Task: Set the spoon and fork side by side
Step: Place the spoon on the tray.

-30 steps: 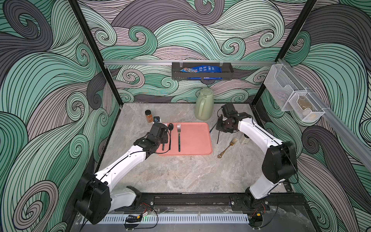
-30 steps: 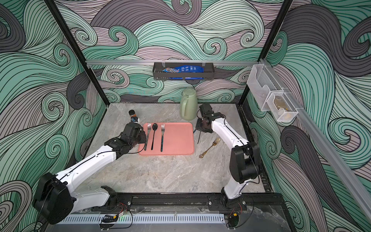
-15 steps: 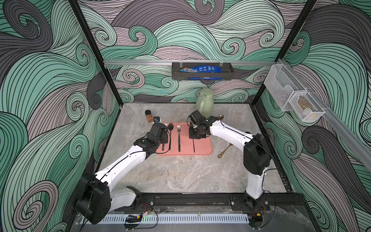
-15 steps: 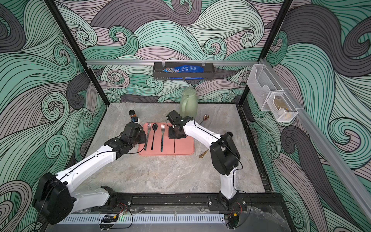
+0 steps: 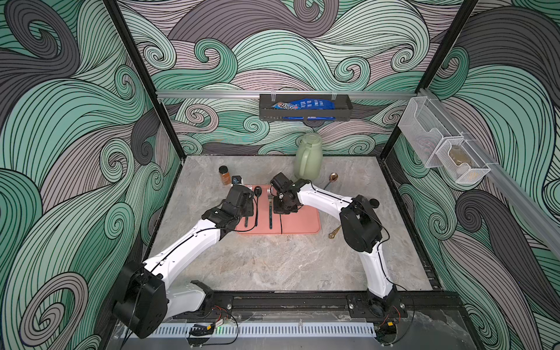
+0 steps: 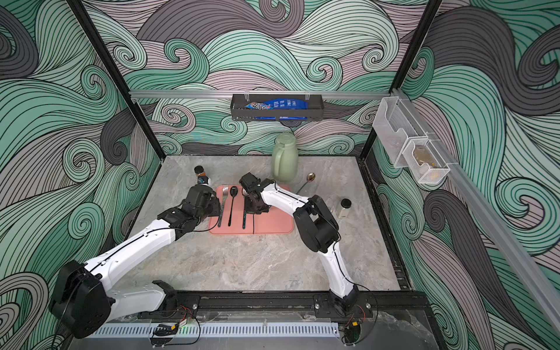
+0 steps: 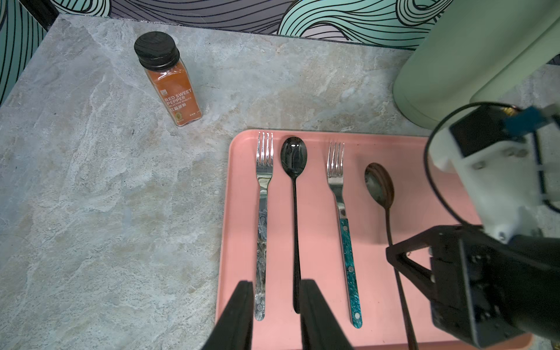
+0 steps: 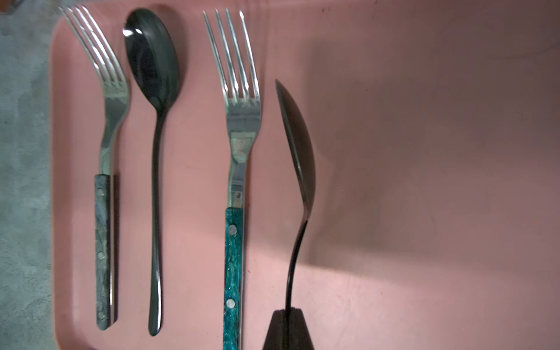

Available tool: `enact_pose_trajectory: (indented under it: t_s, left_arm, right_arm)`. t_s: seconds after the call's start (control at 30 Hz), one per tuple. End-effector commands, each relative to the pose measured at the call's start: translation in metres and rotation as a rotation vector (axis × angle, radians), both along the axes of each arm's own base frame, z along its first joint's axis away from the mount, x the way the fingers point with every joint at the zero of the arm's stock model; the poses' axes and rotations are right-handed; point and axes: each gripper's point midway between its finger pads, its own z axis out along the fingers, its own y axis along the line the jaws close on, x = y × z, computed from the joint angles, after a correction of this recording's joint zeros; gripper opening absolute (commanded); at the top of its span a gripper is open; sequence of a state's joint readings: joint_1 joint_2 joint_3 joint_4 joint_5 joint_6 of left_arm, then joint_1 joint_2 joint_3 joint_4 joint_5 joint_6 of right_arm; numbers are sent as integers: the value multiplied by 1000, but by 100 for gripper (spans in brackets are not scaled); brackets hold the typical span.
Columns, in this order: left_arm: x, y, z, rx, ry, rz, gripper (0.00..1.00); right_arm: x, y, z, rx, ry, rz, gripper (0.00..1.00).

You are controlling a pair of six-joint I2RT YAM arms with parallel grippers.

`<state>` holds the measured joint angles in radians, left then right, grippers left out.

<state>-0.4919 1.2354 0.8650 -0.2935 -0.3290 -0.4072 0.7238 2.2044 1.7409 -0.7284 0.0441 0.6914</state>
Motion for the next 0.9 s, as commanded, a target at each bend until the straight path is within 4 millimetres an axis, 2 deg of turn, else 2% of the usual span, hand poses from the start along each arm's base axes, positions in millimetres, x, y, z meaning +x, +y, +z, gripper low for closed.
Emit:
enact_pose_trajectory:
  t_s: [0.0,0.17,0.47,0.63,0.77,0.87]
  left_arm:
    - [0,3,3,5,-9,1,30]
    - [1,3,3,5,-10,3,30]
    - [0,3,3,6,-9,2,30]
    - [0,4,3,8,-12,6,30]
    - [0,4,2,10,-10,7,30]
    - [0,4,3,11,-11,8,30]
  right_arm:
    - [6,11,3,37,-9,1,0]
    - [11,12,0,57,-11,7,0]
    - [23,3,-10,58,-15,-3,0]
    - [26,0,-16,57,-9,-6,9]
    - [24,-3,-22,47,2,-1,19]
    - [24,-10,-24,32,9,-9,21]
